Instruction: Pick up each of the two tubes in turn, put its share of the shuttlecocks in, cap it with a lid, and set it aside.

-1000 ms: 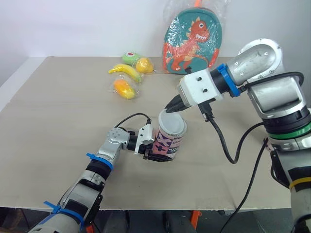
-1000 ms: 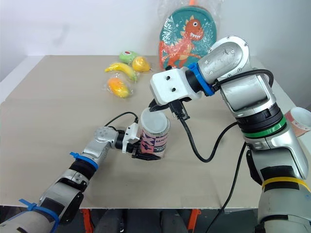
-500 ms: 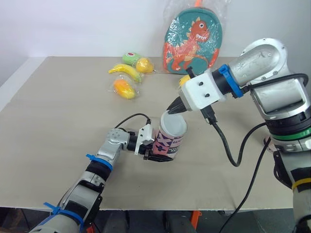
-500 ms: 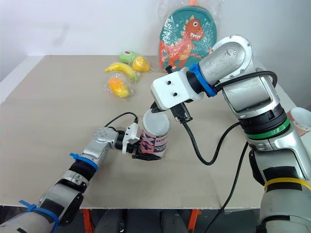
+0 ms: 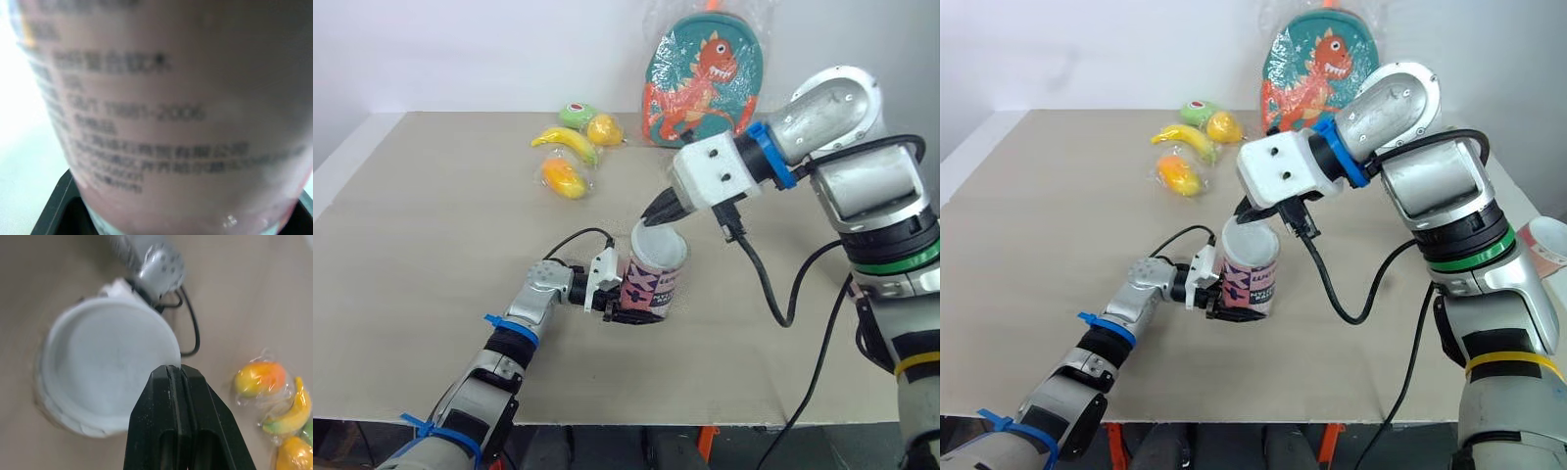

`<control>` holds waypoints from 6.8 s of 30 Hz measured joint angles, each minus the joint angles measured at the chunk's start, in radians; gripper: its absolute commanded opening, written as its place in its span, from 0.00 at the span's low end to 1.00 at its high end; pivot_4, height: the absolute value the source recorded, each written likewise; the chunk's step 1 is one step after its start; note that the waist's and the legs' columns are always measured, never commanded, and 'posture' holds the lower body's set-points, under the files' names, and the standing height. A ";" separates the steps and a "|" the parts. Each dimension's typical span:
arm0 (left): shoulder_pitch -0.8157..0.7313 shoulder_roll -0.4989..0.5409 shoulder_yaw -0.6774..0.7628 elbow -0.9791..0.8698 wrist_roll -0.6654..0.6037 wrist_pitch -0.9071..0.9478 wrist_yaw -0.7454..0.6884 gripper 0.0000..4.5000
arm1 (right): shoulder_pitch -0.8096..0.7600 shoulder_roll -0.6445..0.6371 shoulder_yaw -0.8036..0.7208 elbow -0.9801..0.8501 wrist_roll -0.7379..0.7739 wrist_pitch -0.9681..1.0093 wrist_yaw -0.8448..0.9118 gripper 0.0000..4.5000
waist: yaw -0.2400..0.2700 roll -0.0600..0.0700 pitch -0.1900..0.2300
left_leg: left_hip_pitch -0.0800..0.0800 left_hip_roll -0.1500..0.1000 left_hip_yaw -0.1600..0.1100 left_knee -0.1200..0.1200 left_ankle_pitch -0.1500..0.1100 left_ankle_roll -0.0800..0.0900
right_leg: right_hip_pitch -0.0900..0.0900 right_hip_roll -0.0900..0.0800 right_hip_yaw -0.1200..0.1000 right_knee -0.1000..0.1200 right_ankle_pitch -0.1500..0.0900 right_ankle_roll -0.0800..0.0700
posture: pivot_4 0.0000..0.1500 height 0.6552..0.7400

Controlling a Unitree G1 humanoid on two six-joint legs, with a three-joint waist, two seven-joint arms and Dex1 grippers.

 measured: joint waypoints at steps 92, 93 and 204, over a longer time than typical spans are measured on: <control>0.058 -0.004 -0.012 -0.037 -0.004 0.084 0.017 0.60 | 0.011 -0.073 0.145 -0.051 -0.008 -0.122 -0.003 0.23 | 0.000 0.000 -0.001 | 0.005 0.000 -0.001 -0.005 0.000 -0.001 | 0.002 0.001 -0.001 0.001 -0.001 -0.002 | 1.00 0.94; 0.058 -0.003 -0.012 -0.037 -0.004 0.084 0.017 0.60 | 0.020 -0.064 0.137 -0.049 -0.017 -0.122 -0.003 0.31 | 0.000 0.000 -0.001 | 0.005 0.000 -0.001 -0.005 0.000 -0.001 | 0.002 0.001 -0.001 0.001 -0.001 -0.002 | 1.00 0.94; 0.070 0.151 0.023 -0.036 -0.011 0.074 -0.041 1.00 | 1.078 -0.122 -0.690 -0.558 0.480 0.490 -0.565 0.99 | 0.006 0.000 -0.011 | 0.009 0.000 -0.007 -0.006 -0.003 -0.004 | 0.011 0.001 -0.006 0.000 -0.012 0.001 | 1.00 0.94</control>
